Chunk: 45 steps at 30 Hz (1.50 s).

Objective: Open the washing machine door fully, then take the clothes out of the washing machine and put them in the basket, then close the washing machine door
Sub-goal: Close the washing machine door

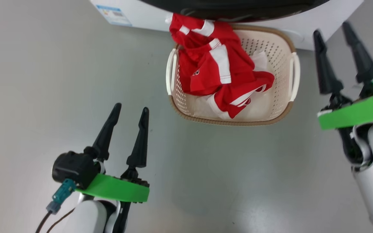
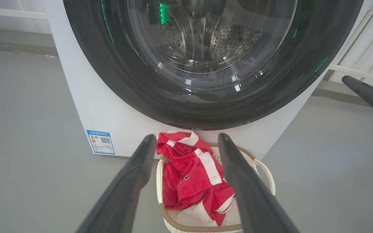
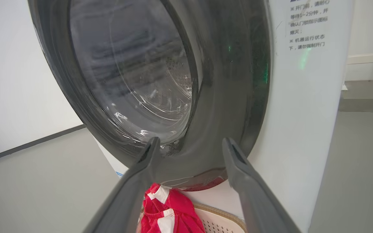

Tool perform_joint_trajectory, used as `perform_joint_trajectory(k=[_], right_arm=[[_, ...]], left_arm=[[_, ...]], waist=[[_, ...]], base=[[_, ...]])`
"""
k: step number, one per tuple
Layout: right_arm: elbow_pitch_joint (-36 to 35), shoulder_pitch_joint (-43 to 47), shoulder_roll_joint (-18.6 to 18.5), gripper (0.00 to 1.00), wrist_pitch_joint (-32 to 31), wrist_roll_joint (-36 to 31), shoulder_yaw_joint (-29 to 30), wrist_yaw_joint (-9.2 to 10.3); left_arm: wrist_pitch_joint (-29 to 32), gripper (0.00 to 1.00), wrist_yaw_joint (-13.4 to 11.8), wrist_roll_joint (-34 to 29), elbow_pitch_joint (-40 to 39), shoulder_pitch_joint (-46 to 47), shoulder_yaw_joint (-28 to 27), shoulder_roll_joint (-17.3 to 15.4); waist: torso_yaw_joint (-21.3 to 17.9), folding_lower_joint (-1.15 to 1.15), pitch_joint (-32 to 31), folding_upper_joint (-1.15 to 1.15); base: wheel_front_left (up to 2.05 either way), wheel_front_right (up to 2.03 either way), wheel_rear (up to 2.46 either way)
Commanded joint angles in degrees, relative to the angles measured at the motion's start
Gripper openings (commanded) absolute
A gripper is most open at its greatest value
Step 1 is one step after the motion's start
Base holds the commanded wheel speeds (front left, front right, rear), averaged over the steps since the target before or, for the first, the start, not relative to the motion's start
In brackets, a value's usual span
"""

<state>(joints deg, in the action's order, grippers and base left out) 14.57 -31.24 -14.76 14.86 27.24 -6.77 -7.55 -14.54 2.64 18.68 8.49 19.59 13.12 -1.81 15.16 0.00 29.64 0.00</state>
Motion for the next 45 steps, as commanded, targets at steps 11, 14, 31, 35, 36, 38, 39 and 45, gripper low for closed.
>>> perform_joint_trajectory(k=[11,14,31,35,36,38,39,45], right_arm=[[-1.80,10.00,3.12,1.00,0.14,0.58,-0.92,0.06],[-1.64,12.62,3.94,1.00,0.14,0.54,-0.45,0.06],[-0.79,22.69,5.64,1.00,0.14,0.23,1.84,0.06],[-0.77,24.69,5.88,1.00,0.14,0.22,2.49,0.06],[-0.81,25.16,5.97,1.00,0.14,0.19,2.59,0.06],[-0.94,26.08,6.08,1.00,0.14,0.08,2.75,0.06],[-0.91,26.51,6.13,1.00,0.14,-0.01,2.77,0.06],[-0.72,29.06,6.48,1.00,0.14,-0.26,3.01,0.06]], left_arm=[[-0.46,1.00,2.25,-3.11,1.09,-2.99,-6.12,-1.07],[-0.46,1.00,2.63,-3.84,1.69,-3.70,-7.27,-1.07],[-0.46,1.00,4.22,-6.10,3.49,-9.29,-12.49,-1.07],[-0.46,1.00,4.48,-6.28,3.60,-10.76,-13.20,-1.07],[-0.46,1.00,4.53,-6.31,3.62,-11.09,-13.42,-1.07],[-0.46,1.00,4.62,-6.39,3.63,-11.65,-13.80,-1.07],[-0.46,1.00,4.65,-6.45,3.64,-11.93,-14.04,-1.07],[-0.46,1.00,4.77,-6.59,3.39,-14.12,-14.97,-1.07]], waist=[[-5.97,0.00,-6.99,0.00],[-7.00,0.00,-8.40,0.00],[-11.79,0.00,-15.15,0.00],[-12.50,0.00,-16.39,0.00],[-12.66,0.00,-16.71,0.00],[-12.89,0.00,-17.06,0.00],[-13.03,0.00,-17.34,0.00],[-13.79,0.00,-18.79,0.00]], base=[[0.00,0.00,0.00],[0.00,0.00,0.00],[0.00,0.00,0.00],[0.00,0.00,0.00],[0.00,0.00,0.00],[0.00,0.00,0.00],[0.00,0.00,0.00],[0.00,0.00,0.00]])
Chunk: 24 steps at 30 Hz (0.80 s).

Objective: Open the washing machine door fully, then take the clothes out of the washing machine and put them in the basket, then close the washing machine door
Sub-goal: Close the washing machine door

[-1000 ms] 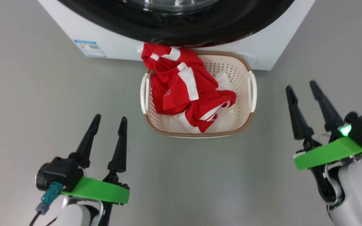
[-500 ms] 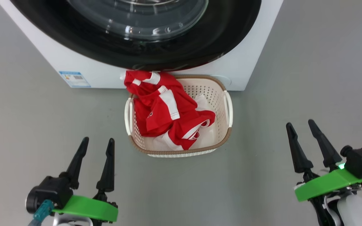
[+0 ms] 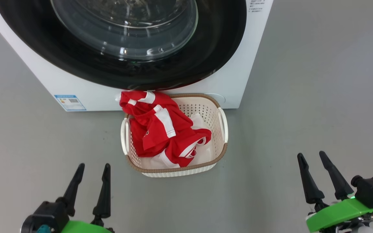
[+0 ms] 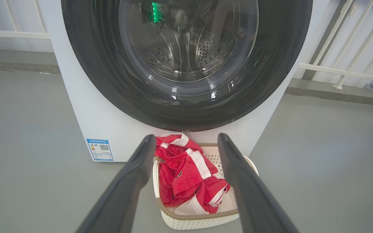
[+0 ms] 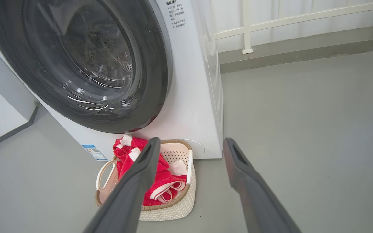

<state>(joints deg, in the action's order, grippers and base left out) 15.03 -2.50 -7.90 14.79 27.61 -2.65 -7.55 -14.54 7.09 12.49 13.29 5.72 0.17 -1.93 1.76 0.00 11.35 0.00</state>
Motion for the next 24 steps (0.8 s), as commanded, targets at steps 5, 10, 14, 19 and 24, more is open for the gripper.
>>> perform_joint_trajectory(k=[5,10,14,19,24], right_arm=[[-1.25,2.33,-0.18,1.00,0.21,-0.71,-0.59,0.06],[-1.66,4.11,-0.07,1.00,0.21,-0.73,0.37,0.06],[-1.94,4.92,0.13,1.00,0.21,-0.87,0.97,0.06],[-1.94,5.22,0.36,1.00,0.21,-1.12,1.34,0.06],[-2.02,5.17,0.45,1.00,0.21,-1.22,1.58,0.06]], left_arm=[[-0.46,1.00,0.35,0.29,-1.88,-2.42,-2.97,-0.95],[-0.46,1.00,0.37,0.42,-3.10,-4.18,-2.79,-0.95],[-0.46,1.00,0.38,0.46,-3.56,-4.83,-2.59,-0.95],[-0.46,1.00,0.39,0.39,-3.90,-5.15,-2.35,-0.95],[-0.46,1.00,0.39,0.55,-4.07,-5.15,-2.11,-0.95]], waist=[[-0.94,0.00,-1.76,0.00],[-0.99,0.00,-2.56,0.00],[-1.02,0.00,-2.84,0.00],[-1.18,0.00,-3.02,0.00],[-1.25,0.00,-2.99,0.00]], base=[[0.00,0.00,0.00],[0.00,0.00,0.00],[0.00,0.00,0.00],[0.00,0.00,0.00],[0.00,0.00,0.00]])
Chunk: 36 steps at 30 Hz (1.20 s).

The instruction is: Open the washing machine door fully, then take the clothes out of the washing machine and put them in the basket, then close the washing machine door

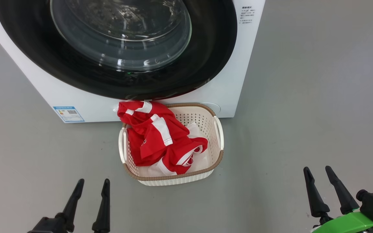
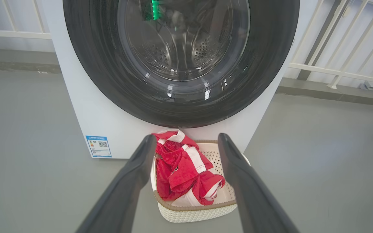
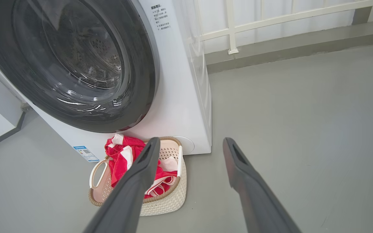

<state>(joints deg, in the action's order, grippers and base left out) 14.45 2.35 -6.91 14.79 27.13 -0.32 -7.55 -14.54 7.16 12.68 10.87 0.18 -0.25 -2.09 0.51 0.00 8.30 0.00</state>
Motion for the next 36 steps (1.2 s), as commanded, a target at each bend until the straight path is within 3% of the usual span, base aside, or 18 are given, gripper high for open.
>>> perform_joint_trajectory(k=[1,14,15,25,36], right_arm=[[-1.45,0.27,-0.55,1.00,0.21,-0.74,-0.69,0.06],[-1.53,0.09,-0.52,1.00,0.21,-0.72,-0.47,0.06],[0.09,-0.03,0.06,0.00,0.00,-0.04,0.34,0.00],[2.65,-0.21,1.22,0.00,-1.09,3.64,-0.29,0.00],[2.61,-1.14,1.22,0.00,-2.69,9.65,0.02,0.01]], left_arm=[[-0.46,1.00,0.32,0.45,-1.68,0.45,-1.69,-0.78],[-0.46,1.00,0.33,1.84,-1.59,0.71,-1.23,-0.78],[0.02,0.00,-0.01,1.60,0.15,-0.14,0.38,-0.11],[1.16,0.00,-0.07,5.95,2.93,-0.31,0.55,0.26],[2.52,0.00,-0.05,13.34,3.27,0.44,0.56,-0.30]], waist=[[0.04,0.00,0.12,0.00],[0.52,0.00,-0.03,0.00],[0.50,0.00,-0.02,0.00],[0.44,-0.13,-0.54,0.00],[0.35,0.00,-1.16,0.00]], base=[[0.00,0.00,0.00],[0.00,0.00,0.00],[0.00,0.00,0.00],[0.00,0.00,0.00],[0.00,0.00,0.00]])
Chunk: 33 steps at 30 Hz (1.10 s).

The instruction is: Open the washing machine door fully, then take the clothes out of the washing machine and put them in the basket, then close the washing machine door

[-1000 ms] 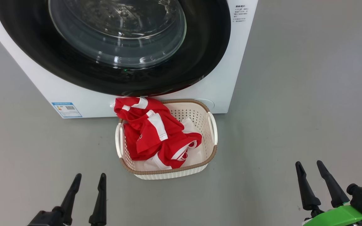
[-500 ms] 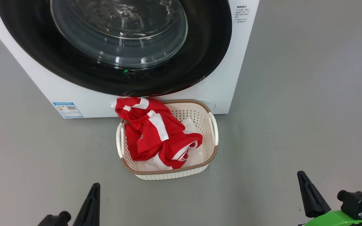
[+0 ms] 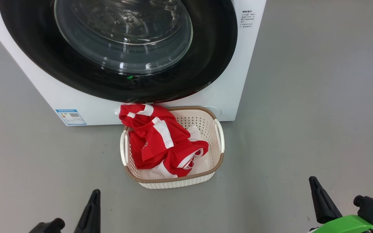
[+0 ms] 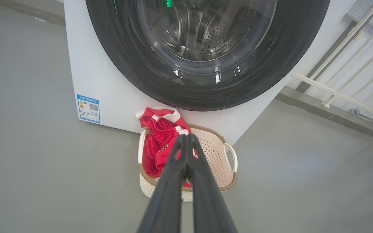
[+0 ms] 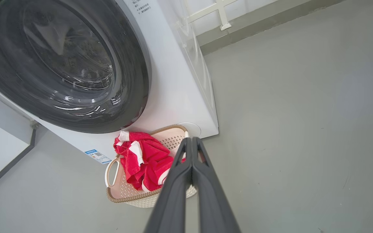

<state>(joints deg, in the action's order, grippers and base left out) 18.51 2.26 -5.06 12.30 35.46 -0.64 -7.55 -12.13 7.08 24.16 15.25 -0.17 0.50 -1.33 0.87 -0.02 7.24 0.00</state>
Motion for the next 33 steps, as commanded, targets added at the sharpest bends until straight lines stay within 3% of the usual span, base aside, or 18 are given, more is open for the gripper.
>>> perform_joint_trajectory(k=[1,33], right_arm=[[-1.46,-1.12,-0.62,0.00,-0.34,1.86,0.37,0.01],[-2.36,-3.21,-0.30,0.00,-5.16,18.37,1.67,0.03]], left_arm=[[0.24,0.00,0.04,2.53,-1.10,0.85,-0.19,-1.11],[4.51,0.00,0.17,22.67,-1.17,2.40,-0.84,-2.20]], waist=[[-0.02,0.01,-0.16,0.00],[-0.27,0.01,-2.16,0.00]], base=[[0.00,0.00,0.00],[0.00,0.00,0.00]])
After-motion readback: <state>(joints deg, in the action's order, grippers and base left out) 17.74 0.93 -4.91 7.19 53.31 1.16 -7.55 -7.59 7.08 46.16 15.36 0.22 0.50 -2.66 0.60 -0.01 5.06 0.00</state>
